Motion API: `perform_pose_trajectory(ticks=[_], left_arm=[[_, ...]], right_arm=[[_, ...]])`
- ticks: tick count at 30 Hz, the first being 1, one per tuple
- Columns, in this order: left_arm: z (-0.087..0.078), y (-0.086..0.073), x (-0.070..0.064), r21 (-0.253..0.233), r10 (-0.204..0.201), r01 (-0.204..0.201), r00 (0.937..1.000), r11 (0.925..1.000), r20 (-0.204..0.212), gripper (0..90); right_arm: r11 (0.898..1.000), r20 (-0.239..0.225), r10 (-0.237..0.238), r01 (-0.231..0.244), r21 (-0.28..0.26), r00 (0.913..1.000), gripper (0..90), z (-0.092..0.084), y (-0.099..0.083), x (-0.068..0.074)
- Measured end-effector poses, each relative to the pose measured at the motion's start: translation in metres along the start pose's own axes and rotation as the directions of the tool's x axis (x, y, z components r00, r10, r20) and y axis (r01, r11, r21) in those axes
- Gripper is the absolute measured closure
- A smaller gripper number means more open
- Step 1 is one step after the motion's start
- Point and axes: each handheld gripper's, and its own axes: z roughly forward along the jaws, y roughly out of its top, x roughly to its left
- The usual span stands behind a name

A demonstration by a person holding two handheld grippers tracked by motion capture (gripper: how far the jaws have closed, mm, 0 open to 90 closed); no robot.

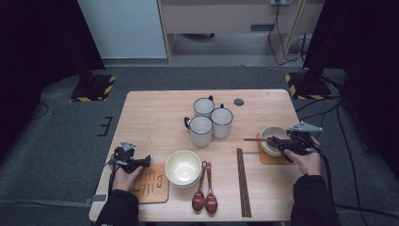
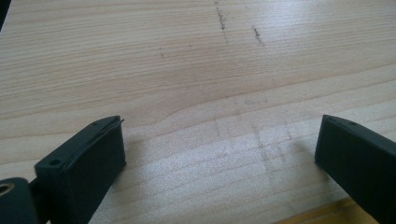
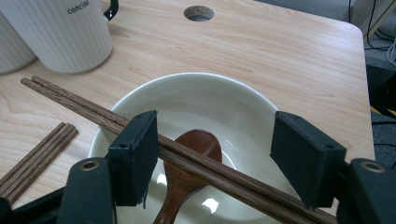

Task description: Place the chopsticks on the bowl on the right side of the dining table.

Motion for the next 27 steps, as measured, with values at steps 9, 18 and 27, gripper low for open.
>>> perform_pose_trajectory(ticks=[9,18,27], left_arm=[[0.0,0.0,0.0,0.0,0.0,0.0,1.0,1.0,0.0,0.7],[0.0,0.0,0.0,0.0,0.0,0.0,1.0,1.0,0.0,0.7],[0.0,0.0,0.0,0.0,0.0,0.0,1.0,1.0,0.0,0.7]], right_arm=[[1.0,-0.009,0.003,-0.003,-0.003,1.0,29.5,0.004,0.0017,0.0036],[1.0,-0.011,0.005,-0.005,-0.001,0.9999,31.9,0.0024,0.0009,0.0009],[1.0,-0.021,0.008,-0.008,-0.018,0.9998,30.5,0.0033,0.0032,0.0034]])
